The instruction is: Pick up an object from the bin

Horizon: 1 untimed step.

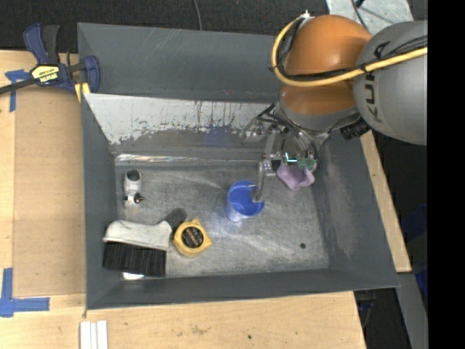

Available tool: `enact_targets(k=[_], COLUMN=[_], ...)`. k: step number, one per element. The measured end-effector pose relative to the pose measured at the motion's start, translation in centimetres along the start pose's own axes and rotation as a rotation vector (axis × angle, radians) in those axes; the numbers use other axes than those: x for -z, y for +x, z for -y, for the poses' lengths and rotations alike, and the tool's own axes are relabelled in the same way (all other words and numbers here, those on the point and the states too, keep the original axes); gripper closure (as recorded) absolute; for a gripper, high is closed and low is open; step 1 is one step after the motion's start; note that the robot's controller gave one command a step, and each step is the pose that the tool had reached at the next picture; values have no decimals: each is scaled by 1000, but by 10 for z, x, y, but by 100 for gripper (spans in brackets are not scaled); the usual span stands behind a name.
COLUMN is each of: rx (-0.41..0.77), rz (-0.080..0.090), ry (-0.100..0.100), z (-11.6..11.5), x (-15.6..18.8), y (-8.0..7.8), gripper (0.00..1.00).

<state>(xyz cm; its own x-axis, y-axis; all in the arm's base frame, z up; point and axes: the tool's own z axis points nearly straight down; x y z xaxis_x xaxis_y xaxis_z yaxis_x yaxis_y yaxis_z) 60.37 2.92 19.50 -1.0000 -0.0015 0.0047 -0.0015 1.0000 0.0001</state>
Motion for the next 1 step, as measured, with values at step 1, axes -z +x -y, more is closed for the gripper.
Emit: enact_targets(k=[1], rx=[0], rz=[8], ry=[0], z=[0], x=[5], y=[-2], gripper=[0])
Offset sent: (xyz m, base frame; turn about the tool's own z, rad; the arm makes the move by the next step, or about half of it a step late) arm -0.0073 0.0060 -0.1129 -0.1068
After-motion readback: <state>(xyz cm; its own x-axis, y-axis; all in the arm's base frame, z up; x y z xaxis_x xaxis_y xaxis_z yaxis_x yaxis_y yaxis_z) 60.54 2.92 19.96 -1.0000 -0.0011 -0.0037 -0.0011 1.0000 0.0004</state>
